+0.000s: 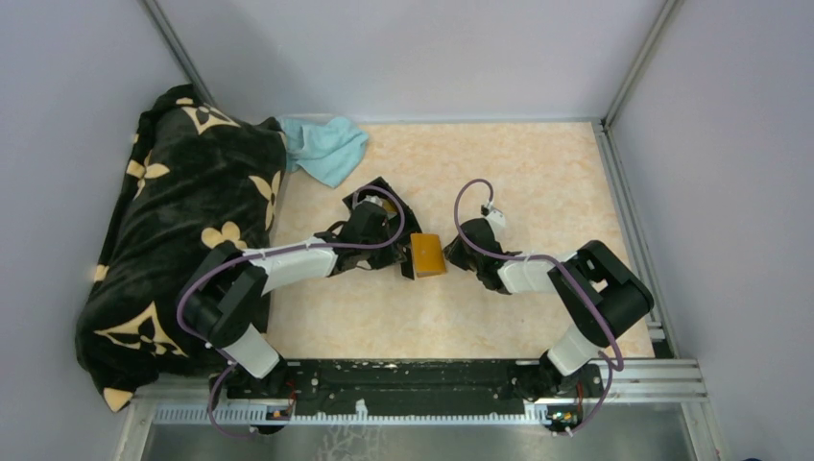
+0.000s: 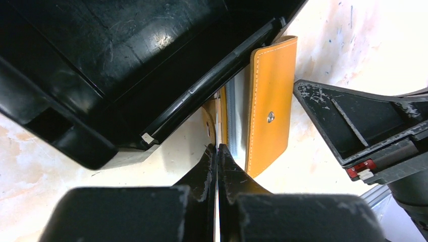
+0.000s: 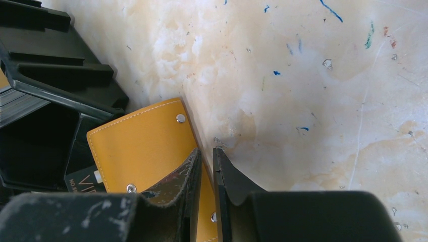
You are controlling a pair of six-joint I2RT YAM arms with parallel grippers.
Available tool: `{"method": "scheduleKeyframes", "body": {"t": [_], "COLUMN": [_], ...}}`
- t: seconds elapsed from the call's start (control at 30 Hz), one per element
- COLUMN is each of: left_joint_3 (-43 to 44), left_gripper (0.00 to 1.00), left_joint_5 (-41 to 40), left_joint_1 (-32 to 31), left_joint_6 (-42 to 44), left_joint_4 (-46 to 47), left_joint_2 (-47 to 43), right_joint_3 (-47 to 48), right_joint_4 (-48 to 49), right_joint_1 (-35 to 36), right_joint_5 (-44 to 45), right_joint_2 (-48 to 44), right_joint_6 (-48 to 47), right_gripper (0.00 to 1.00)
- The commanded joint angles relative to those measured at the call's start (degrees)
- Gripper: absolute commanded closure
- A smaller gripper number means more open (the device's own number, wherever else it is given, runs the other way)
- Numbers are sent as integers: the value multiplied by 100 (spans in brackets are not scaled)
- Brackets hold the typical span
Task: Put the credit cards into the card holder
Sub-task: Open the card holder at the center of the board.
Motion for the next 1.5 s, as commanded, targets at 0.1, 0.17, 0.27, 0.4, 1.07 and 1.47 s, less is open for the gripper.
{"method": "scheduleKeyframes", "body": {"t": [0.1,0.17,0.27,0.4,1.07,1.47], "left_joint_3": [146,137,137,172,210,-29], "left_gripper": [100,100,100,100,100,100], "left_joint_5": [170,190,215,217,305,224], "left_joint_1": [-25,-25,-25,-27,-25,-29], "left_joint_6": [-60,-80,-103,-69,-145,-299], "left_joint_4": [172,216,239,171,197,421], "left_joint_2": [209,227,215,135,99,-106], "right_joint_3": [-341,-325,-310,-303,-418,-480], "right_joint_4": [-1698,-1719,-1734,-1738,-1598,-1498], "right_joint_1": [141,143,141,141,141,141], "right_joint_5": [-210,-205,-196,-196,-228,-252], "right_joint_2": [493,491,487,482,505,553], "right_joint_6": [-231,-232,-241,-250,-237,-205], "right_gripper": [83,83,83,83,83,83]}}
